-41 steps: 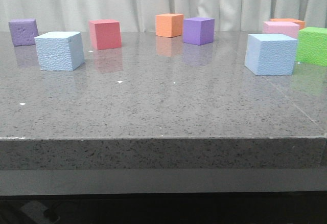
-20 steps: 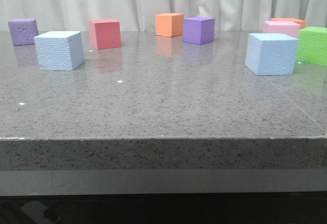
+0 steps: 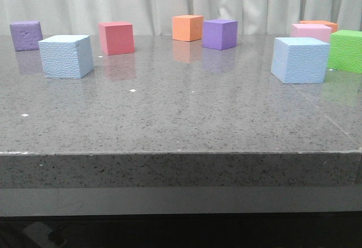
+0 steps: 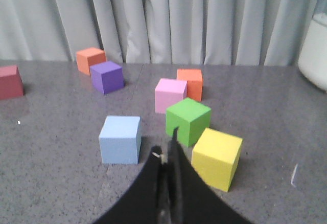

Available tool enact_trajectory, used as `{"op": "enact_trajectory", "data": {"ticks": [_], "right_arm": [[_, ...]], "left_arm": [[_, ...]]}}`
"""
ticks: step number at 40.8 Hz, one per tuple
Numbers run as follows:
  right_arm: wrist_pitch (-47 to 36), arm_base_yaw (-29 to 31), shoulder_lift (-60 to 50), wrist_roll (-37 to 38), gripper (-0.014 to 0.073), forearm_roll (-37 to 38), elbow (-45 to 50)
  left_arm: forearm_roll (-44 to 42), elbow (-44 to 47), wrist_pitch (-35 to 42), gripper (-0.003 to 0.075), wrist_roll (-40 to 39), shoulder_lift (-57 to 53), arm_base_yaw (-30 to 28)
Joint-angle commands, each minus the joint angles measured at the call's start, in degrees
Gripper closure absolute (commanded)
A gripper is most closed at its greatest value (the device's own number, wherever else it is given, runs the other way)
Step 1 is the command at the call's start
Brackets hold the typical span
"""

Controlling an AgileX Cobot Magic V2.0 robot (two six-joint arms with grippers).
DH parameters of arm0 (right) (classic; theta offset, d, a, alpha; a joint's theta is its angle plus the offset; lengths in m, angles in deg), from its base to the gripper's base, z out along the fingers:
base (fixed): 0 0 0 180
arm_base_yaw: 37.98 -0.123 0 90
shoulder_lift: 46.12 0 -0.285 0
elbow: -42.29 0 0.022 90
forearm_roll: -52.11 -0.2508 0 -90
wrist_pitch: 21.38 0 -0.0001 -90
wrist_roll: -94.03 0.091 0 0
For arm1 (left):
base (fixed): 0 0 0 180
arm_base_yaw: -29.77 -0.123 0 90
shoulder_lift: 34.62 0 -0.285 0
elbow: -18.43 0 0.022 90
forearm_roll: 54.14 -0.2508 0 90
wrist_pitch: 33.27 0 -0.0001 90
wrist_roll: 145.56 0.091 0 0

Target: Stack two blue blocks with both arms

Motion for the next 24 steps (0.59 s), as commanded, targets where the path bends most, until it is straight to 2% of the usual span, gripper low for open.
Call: {"op": "enact_trajectory", "data": {"ticks": [1,24], "right_arm": [[-3.19,0.35,3.48,-0.48,0.0713,-0.24,-1.98],[-3.66,0.35,5.45,-0.48,0.0713,-0.24,-1.98]], "left_arm": [[0.09,-1.38,3.07,0.0741,0.05,3.28,0.13],[0.19,0.81,3.61,0.0741,0.05,6.92,0.13]]}}
